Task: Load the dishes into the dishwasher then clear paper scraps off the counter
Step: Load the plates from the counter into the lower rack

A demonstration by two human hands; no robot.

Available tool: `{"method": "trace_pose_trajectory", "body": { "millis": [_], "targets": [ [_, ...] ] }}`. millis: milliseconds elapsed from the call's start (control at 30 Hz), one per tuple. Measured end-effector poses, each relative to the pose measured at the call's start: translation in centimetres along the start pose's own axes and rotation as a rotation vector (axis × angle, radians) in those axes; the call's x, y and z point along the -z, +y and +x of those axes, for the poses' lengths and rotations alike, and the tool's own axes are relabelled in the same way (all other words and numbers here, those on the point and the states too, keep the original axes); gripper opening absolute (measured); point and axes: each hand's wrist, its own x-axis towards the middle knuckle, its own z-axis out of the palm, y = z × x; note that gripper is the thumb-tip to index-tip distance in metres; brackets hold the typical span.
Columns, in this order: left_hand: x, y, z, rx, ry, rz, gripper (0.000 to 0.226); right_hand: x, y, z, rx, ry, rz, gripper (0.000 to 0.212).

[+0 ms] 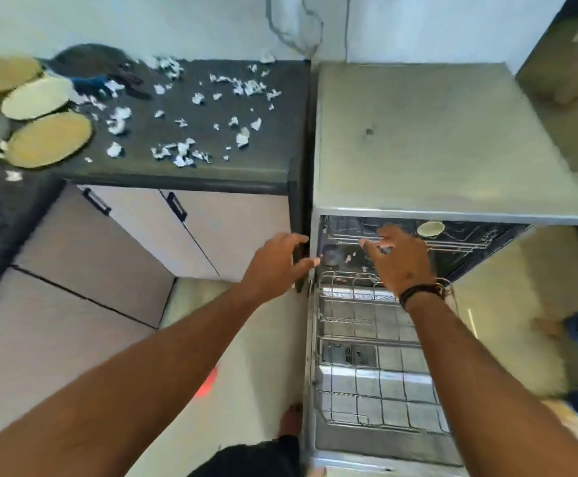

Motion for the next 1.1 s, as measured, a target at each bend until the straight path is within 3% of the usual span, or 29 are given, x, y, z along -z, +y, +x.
{"method": "trace_pose_trajectory", "body": {
  "millis": [100,333,867,1100],
  "targets": [
    [3.9,-0.8,-1.6,0.003,0.123,0.025,0.056,1.1,-3.8,-1.1,0.081,-0.012,0.01,0.052],
    [11.8,-5.7,-3.9,0.199,0.289,-0.005,0.059,-0.3,-12.2,-0.1,0.229,-0.041,-0.002,0.053],
    [26.7,-26.2,-1.9,0.548,0.549,-0.186,0.061,-18.4,-36.8,11.0,0.509,-0.223,-0.081,0.046],
    [30.0,-31.8,-0.7,0.624,0.646,-0.264,0.06,-23.6,-44.1,12.9,0.601,-0.324,-0.168,0.051]
  ]
}}
